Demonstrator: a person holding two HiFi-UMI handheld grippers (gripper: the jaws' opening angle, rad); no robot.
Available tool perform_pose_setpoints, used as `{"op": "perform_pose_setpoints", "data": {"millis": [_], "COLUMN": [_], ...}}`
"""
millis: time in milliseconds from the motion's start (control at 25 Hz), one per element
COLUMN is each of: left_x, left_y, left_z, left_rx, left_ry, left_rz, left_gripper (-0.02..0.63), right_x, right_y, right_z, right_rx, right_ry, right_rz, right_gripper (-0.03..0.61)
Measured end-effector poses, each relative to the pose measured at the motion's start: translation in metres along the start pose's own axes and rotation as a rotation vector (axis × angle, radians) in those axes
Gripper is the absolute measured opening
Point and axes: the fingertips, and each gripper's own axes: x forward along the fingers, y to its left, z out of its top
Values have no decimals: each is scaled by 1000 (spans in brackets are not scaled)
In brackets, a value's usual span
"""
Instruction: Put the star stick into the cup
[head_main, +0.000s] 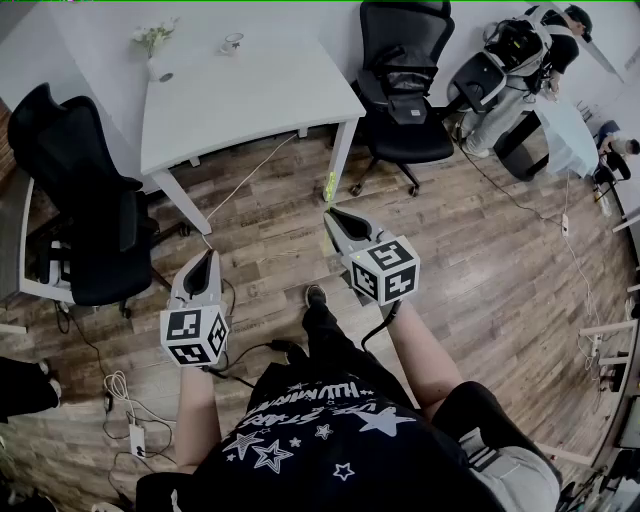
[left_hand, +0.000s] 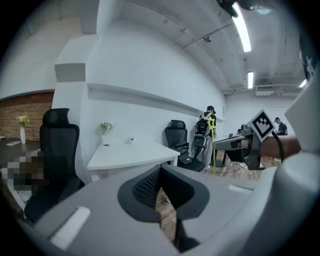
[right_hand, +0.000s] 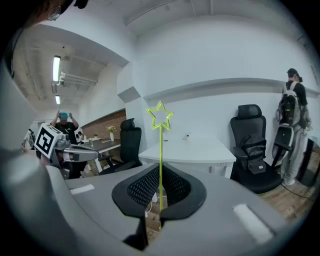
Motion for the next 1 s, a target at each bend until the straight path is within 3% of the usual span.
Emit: {"op": "perform_pose_setpoints", "data": {"millis": [600, 1000], "left_x": [13, 74], "left_y": [-10, -2], "left_z": [-10, 6], "left_rx": [0, 0], "left_ry": [17, 28], "left_rz": [-9, 0], "left_gripper": [3, 3], "right_x": [-3, 40], "right_y": [-24, -75], "right_z": [-11, 11], "right_rx": [51, 103], "right_ry": [-9, -45], "right_rz": [-31, -20], "right_gripper": [34, 34]}}
